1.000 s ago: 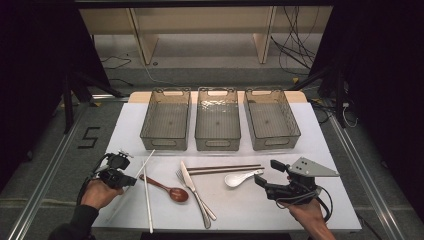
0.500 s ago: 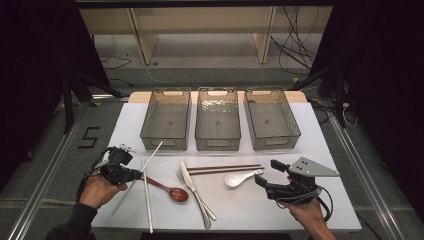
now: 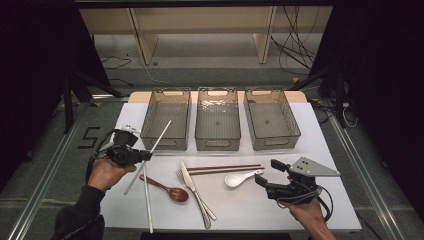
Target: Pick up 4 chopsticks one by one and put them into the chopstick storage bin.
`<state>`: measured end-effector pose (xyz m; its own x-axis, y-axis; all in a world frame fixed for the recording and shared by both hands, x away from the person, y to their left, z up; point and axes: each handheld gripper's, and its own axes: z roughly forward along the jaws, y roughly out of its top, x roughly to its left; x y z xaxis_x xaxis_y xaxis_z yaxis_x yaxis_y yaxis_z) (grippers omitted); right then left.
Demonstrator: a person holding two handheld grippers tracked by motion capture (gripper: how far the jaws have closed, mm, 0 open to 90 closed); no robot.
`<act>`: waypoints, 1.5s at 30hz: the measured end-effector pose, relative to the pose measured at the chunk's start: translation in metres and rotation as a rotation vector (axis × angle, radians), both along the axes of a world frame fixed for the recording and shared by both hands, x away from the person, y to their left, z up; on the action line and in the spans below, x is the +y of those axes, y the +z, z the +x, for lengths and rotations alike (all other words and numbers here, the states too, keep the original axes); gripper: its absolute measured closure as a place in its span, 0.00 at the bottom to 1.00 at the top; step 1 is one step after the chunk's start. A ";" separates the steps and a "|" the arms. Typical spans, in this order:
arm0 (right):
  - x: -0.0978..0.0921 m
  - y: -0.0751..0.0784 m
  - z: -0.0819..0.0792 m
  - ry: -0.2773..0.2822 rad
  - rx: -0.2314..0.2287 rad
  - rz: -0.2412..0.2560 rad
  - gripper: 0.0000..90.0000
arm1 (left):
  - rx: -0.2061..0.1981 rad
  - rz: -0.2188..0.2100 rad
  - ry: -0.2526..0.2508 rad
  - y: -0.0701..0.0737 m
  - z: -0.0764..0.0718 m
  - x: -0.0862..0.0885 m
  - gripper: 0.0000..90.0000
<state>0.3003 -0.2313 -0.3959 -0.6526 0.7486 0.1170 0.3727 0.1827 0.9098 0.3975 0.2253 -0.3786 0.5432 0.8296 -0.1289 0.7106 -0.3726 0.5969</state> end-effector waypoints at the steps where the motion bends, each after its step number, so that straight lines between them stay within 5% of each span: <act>1: 0.000 0.000 0.000 0.001 -0.002 0.000 0.29 | -0.009 -0.006 0.002 0.002 0.003 -0.001 0.94; 12: 0.000 0.000 0.001 0.001 0.004 0.003 0.29 | -0.101 -0.055 -0.004 0.035 0.051 -0.013 0.94; 24: -0.001 -0.001 0.001 0.005 0.005 0.005 0.29 | -0.148 -0.048 0.027 0.047 0.106 -0.015 0.94; 35: -0.001 -0.002 0.003 0.006 0.018 0.012 0.29 | -0.151 -0.060 0.070 0.032 0.151 -0.012 0.94; 45: -0.002 -0.002 0.002 0.012 0.020 0.017 0.29 | -0.167 -0.046 0.095 0.022 0.168 -0.017 0.94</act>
